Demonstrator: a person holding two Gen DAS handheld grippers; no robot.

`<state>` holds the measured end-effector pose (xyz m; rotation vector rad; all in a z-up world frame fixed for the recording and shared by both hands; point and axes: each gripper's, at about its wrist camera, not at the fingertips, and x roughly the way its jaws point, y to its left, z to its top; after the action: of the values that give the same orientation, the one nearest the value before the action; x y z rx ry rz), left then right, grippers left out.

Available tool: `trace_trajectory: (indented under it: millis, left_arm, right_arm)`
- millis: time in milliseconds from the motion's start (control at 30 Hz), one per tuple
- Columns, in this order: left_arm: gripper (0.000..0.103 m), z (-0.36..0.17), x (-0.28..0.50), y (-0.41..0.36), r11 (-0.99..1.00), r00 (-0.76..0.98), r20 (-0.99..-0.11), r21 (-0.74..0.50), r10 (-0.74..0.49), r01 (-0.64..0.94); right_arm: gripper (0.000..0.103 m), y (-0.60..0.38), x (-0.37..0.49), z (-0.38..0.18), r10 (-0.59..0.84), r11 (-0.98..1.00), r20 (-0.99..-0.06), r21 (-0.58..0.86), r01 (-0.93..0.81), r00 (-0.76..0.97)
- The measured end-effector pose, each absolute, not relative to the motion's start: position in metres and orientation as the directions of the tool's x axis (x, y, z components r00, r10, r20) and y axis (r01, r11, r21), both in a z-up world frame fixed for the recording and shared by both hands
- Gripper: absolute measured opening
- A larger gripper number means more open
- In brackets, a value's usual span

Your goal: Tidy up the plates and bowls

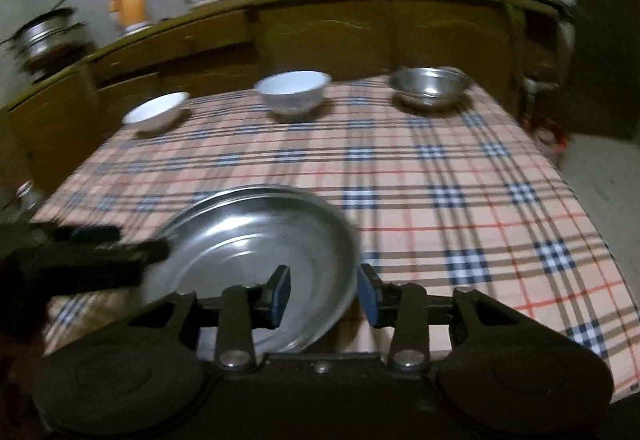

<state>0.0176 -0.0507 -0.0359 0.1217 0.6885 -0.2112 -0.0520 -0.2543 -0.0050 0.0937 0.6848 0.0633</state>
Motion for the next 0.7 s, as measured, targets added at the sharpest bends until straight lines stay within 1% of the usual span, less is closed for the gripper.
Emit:
trace_trajectory:
  millis: [133, 200, 267, 333, 367, 633, 700]
  left_arm:
    - [0.074, -0.032, 0.017, -0.042, 0.979, 0.76, -0.635, 0.026, -0.141, 0.203]
    - [0.075, -0.031, 0.018, -0.04, 0.981, 0.762, -0.633, 0.02, -0.137, 0.194]
    - [0.075, -0.031, 0.017, -0.036, 0.983, 0.763, -0.632, 0.016, -0.134, 0.185]
    - [0.075, -0.031, 0.017, -0.033, 0.984, 0.763, -0.633, 0.009, -0.132, 0.178]
    - [0.075, -0.031, 0.018, -0.032, 0.985, 0.763, -0.633, 0.004, -0.133, 0.175]
    - [0.077, -0.032, 0.017, -0.026, 0.986, 0.76, -0.636, -0.008, -0.135, 0.168]
    - [0.078, -0.032, 0.016, -0.024, 0.986, 0.76, -0.636, -0.009, -0.134, 0.167]
  right_arm:
    - [0.049, -0.235, -0.067, -0.005, 0.188, 0.981, -0.644, 0.091, -0.17, 0.742]
    - [0.05, -0.224, -0.074, -0.006, 0.216, 0.972, -0.655, 0.07, -0.226, 0.724]
    - [0.053, -0.214, -0.081, -0.006, 0.228, 0.963, -0.657, 0.044, -0.266, 0.718]
    - [0.055, -0.208, -0.085, -0.007, 0.241, 0.956, -0.662, 0.034, -0.293, 0.71]
    - [0.057, -0.206, -0.087, -0.008, 0.243, 0.953, -0.665, 0.029, -0.301, 0.706]
    - [0.057, -0.199, -0.075, -0.027, 0.175, 0.966, -0.7, -0.013, -0.257, 0.692]
    - [0.062, -0.199, -0.072, -0.034, 0.164, 0.968, -0.705, -0.019, -0.25, 0.689]
